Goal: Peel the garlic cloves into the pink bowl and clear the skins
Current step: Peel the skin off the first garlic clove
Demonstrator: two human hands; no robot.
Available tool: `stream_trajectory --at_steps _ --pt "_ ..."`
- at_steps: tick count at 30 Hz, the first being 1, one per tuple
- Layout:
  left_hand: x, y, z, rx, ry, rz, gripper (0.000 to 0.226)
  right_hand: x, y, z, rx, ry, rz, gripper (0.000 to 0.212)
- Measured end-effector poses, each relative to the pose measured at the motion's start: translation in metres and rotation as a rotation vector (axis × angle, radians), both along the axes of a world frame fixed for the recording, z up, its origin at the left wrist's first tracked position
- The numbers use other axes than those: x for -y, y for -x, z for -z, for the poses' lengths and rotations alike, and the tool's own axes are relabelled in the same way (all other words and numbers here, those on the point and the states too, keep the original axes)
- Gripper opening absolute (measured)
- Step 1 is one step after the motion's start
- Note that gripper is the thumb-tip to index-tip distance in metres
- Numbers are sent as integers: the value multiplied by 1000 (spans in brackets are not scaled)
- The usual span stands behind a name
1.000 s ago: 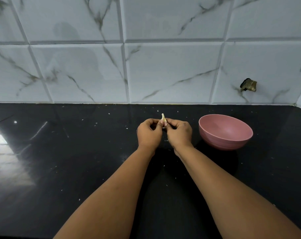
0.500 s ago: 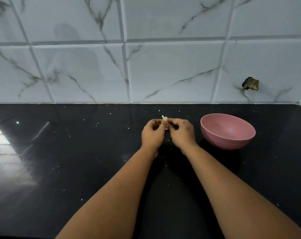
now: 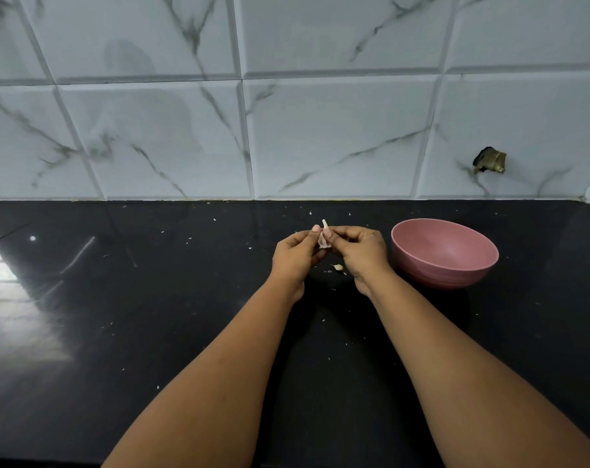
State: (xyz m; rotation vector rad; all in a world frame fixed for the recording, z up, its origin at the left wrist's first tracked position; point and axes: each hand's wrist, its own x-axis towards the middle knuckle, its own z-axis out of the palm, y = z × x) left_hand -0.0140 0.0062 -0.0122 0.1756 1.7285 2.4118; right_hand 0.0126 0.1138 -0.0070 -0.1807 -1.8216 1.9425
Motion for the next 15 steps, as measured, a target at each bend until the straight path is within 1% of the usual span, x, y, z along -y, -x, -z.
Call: stream_trajectory --at_steps 2,5,8,12,15 --pt "1 -1 2 -51 25 7 25 -1 1 0 4 -43 20 9" --pt "2 -4 2 -110 27 39 29 -2 3 -1 30 -179 108 13" --pt "2 -5 3 -91 -15 47 27 0 4 2 18 -256 148 14" --pt "-2 -8 4 -65 -55 18 21 6 3 2 -1 -499 285 18" --pt "-5 -7 6 -75 -43 -14 21 10 2 2 -55 -612 346 19"
